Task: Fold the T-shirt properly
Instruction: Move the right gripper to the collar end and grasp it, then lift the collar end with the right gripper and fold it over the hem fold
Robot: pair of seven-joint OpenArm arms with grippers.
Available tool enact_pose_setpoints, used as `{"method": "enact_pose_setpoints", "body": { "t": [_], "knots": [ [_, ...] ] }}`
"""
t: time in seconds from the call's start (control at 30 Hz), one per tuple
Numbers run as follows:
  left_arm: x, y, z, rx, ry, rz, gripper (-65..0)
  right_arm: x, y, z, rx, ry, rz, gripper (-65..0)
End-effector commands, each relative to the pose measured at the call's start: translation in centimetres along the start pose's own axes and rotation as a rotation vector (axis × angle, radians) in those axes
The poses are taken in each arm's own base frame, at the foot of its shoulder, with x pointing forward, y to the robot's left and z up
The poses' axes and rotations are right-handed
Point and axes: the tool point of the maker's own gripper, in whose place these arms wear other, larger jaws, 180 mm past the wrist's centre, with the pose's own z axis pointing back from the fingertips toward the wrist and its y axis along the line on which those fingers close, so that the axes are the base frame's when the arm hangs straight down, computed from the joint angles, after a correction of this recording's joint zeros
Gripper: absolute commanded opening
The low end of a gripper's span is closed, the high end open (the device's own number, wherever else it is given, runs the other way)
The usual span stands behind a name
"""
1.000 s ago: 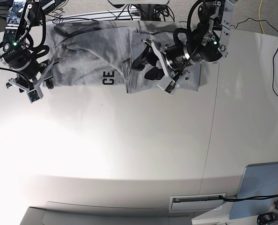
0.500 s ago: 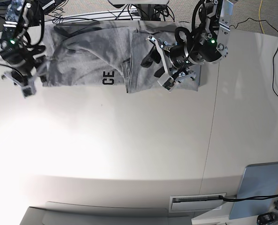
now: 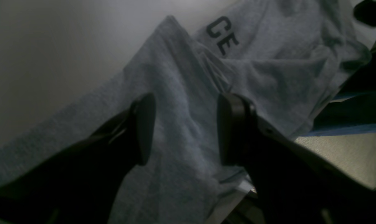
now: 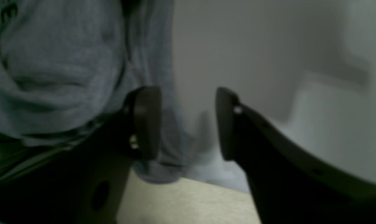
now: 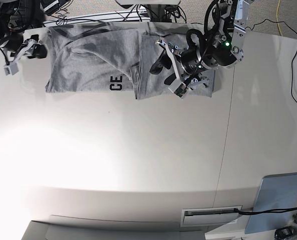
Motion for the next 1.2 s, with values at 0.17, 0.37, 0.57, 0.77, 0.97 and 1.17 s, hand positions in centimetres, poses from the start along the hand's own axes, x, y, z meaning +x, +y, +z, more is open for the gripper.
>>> {"method": "enact_pose_setpoints", "body": {
  "t": [0.17,0.37,0.57,0.77,0.97,1.17],
  "knots": [
    [1.1,-0.2,0.3,-0.009,-0.043,-0.012,-32.7,0.8,0.8,-0.3,0.031,-0.007,0.04,-32.3],
    [1.1,-0.2,0.3,-0.009,-0.043,-0.012,-32.9,1.5,1.6,-1.5,0.037,-0.01,-0.013,-32.3],
    [1.1,-0.2,0.3,-0.009,-0.042,-0.012,-32.9,2.2,2.7,-3.2,0.041,0.012,-0.018,-32.3],
    [1.1,-0.2,0.3,-0.009,-0.042,-0.012,-32.9,1.0,4.9,-4.7,0.101,0.086,0.011,-32.4],
    [1.1,-0.2,0.3,-0.008,-0.043,-0.013,-32.9,0.5,6.7,-5.4,0.161,0.106,0.023,-32.4],
    [1.1,-0.2,0.3,-0.008,-0.042,-0.012,-32.9,0.5,7.2,-5.8,0.173,0.088,0.014,-50.1]
  ]
}}
